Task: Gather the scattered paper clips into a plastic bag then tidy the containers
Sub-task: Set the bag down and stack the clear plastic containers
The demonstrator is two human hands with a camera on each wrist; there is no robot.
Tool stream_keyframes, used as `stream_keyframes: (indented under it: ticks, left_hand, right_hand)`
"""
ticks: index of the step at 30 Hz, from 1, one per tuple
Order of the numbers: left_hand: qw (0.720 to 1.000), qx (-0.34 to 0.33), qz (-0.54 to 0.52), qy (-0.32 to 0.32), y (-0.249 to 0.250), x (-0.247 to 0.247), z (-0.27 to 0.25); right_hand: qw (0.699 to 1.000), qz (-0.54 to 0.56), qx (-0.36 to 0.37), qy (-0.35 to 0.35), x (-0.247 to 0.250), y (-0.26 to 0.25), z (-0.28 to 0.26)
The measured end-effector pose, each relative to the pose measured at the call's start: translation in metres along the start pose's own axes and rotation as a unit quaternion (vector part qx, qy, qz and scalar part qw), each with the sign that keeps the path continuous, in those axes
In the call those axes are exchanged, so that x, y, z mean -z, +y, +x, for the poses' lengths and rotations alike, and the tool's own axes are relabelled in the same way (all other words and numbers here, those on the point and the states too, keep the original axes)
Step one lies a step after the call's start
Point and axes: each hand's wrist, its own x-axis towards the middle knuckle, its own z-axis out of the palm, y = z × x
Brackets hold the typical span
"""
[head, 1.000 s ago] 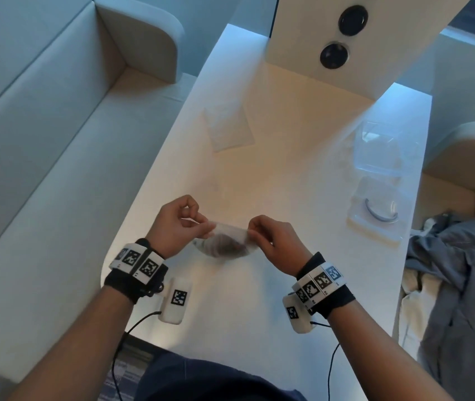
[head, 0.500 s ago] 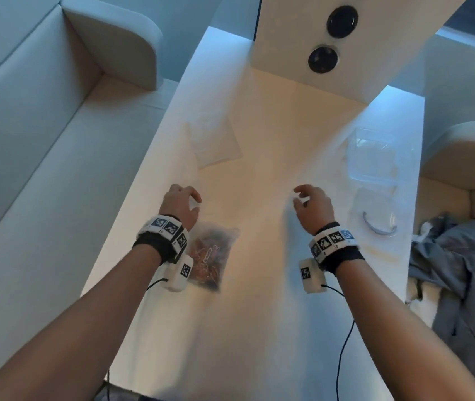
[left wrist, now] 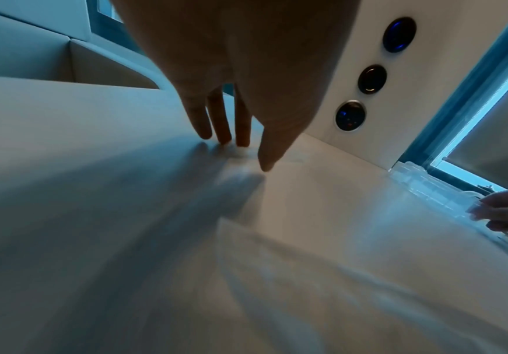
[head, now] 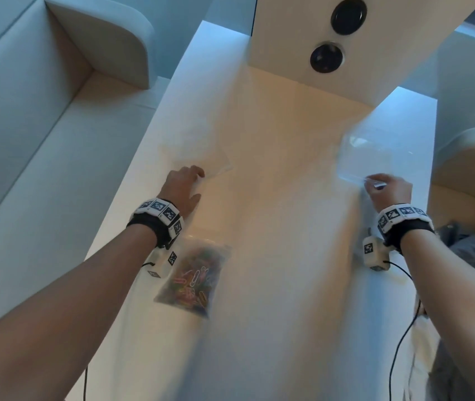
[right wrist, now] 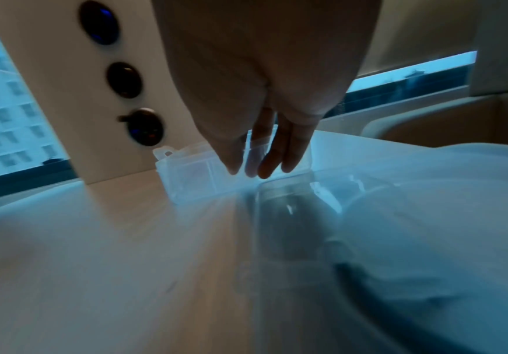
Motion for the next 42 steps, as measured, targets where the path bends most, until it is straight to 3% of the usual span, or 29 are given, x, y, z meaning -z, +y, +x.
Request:
stream_keyframes:
  ticks: [6,10,14,16,18,20,22,25,27,30,32,36,38,42]
  left_hand:
    - [0.997,0.075,0.011,0.035,0.0,0.003,-0.009]
    - [0.993,0.102,0.024,0.046,0.0,0.003,-0.029]
    - [0.991,0.024,-0.052,0.121,0.031,0.01,-0.06]
    - [0.986,-0.039,-0.108,0.117,0.059,0.012,-0.083]
    - [0.982,-0.092,-0.144,0.078,0.086,0.005,-0.111]
    - [0.977,-0.127,-0.165,0.035,0.111,-0.009,-0.14]
    - [0.973,-0.142,-0.181,-0.011,0.128,-0.027,-0.163]
    - [0.972,-0.16,-0.16,-0.07,0.137,-0.053,-0.184]
    - [0.975,-0.151,-0.126,-0.101,0.14,-0.063,-0.192]
    - [0.981,-0.146,-0.048,-0.119,0.141,-0.075,-0.192]
    - [0.985,-0.127,-0.052,-0.1,0.144,-0.079,-0.187]
    - [0.989,-0.103,-0.073,-0.079,0.151,-0.076,-0.17]
    - [0.991,-0.105,-0.055,-0.062,0.153,-0.077,-0.162]
    - [0.994,-0.1,0.02,-0.049,0.162,-0.083,-0.144]
  right_hand:
    - [0.98,-0.029,0.169,-0.105,-0.026,-0.056,-0.049]
    - [0.958,-0.044,0.22,-0.18,-0.043,-0.069,-0.118]
    - [0.942,-0.052,0.222,-0.246,-0.043,-0.061,-0.196]
    - [0.94,-0.007,0.193,-0.281,-0.034,-0.052,-0.228]
    - [0.956,0.083,0.151,-0.239,-0.023,-0.044,-0.251]
    - [0.972,0.139,0.138,-0.127,-0.013,-0.038,-0.266]
    - [0.972,0.127,0.186,-0.065,-0.007,-0.034,-0.273]
    - [0.94,0.023,0.331,-0.081,-0.008,-0.029,-0.273]
    - [0.924,-0.021,0.366,-0.109,-0.012,-0.023,-0.271]
    - [0.924,-0.057,0.328,-0.186,-0.015,-0.015,-0.271]
    - [0.925,-0.057,0.312,-0.21,-0.013,-0.011,-0.268]
    - [0.936,0.115,0.231,-0.242,0.007,-0.008,-0.254]
    - [0.951,0.169,0.188,-0.175,0.017,-0.003,-0.237]
    - [0.989,0.133,0.044,0.053,0.015,0.033,-0.183]
